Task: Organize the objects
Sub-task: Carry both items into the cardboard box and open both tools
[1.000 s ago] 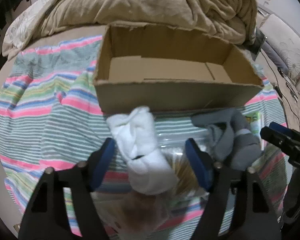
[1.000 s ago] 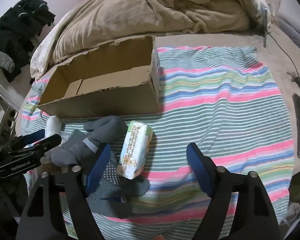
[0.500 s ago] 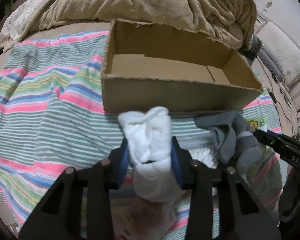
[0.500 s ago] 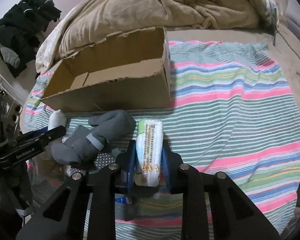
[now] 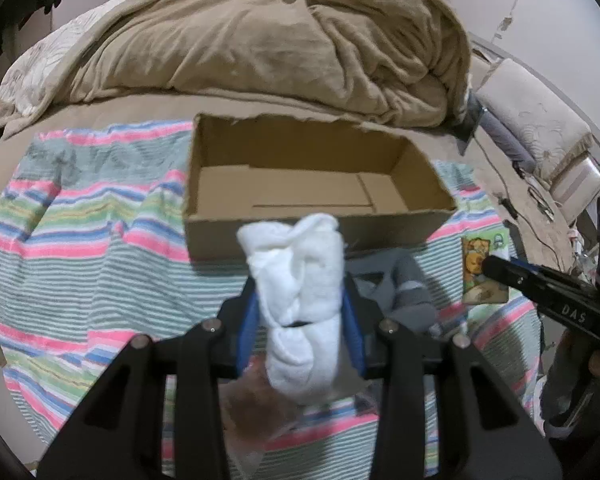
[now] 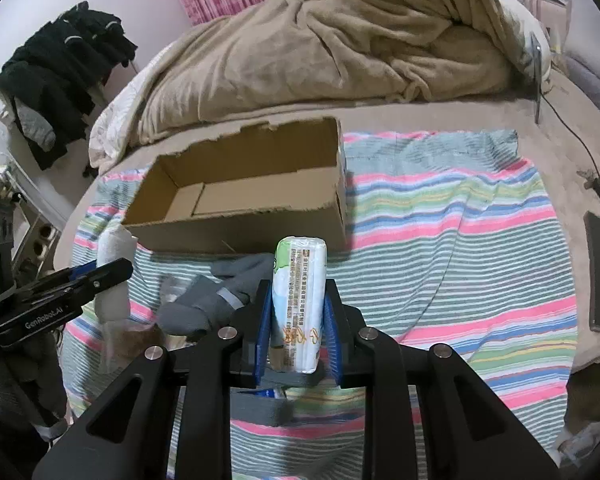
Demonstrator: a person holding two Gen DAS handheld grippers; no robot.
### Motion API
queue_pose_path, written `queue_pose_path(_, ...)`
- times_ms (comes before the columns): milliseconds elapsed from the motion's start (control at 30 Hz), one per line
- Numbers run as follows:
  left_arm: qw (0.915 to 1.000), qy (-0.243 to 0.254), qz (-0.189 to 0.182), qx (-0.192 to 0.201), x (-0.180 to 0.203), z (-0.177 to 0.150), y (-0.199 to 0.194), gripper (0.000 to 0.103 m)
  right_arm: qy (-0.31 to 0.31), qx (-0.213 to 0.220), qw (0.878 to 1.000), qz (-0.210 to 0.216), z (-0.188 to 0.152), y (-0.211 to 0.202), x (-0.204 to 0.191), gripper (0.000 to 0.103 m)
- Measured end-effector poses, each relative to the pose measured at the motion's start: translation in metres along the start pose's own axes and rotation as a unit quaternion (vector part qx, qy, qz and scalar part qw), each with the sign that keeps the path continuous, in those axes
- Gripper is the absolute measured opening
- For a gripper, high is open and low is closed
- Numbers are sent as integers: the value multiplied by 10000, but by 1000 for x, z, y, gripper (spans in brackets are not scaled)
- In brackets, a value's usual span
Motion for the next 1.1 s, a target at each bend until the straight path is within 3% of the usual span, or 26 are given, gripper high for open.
queue_pose_path(467, 9987, 288, -203, 363, 43, 27, -11, 39, -173, 487, 9986, 88, 36, -15, 7, 26)
queue_pose_path(733, 9977, 415, -360, 403, 70, 40, 4, 39, -280, 746, 9967, 130, 60, -14, 19, 26)
queue_pose_path(1100, 9976, 383, -460, 347, 92, 58, 42, 39, -262, 728, 9967, 249, 81, 15, 32, 26)
Point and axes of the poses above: each gripper's, at about its wrist camera, not at the fingertips, and y roughly the way its jaws point, x to its right, z to its top, the point moved 4 cm from there along y, roughly the way its jaws point, and after that the axes turned 14 degrees about -y, right-handed, at the moved point
